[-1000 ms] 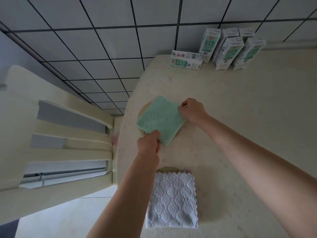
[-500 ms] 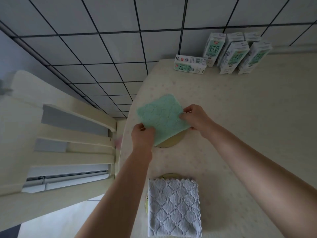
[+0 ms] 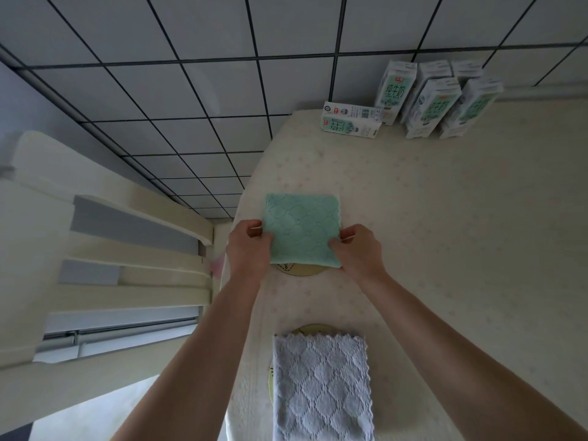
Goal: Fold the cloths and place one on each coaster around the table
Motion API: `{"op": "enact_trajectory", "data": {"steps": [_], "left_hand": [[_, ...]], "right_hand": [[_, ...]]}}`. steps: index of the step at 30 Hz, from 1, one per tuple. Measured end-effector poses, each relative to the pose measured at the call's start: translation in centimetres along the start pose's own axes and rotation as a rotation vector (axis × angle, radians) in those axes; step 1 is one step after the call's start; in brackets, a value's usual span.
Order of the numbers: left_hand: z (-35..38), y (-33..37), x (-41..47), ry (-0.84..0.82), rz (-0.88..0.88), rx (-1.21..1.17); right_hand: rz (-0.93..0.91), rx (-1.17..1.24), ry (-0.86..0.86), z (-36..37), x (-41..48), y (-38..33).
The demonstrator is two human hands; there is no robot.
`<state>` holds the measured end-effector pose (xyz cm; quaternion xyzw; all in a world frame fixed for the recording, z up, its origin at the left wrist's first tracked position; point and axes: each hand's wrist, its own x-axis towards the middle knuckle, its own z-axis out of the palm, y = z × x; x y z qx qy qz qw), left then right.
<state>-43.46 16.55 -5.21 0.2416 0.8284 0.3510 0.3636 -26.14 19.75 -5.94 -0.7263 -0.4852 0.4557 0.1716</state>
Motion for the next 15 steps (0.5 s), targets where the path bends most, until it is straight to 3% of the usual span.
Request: {"op": "enact_trajectory", "data": {"steps": [9,15], "left_hand": [[-1.1,-2.5,-1.6,-0.029,0.189,0.171],[-1.6,-3.7,-2.3,-0.016,0.154,0.196]], "right_hand": [[-0.393,-0.390,0.077,0.4,-2.4,1.2],[-0.324,-0.432,0.010,-0.4,-3.9,1.5]]}}
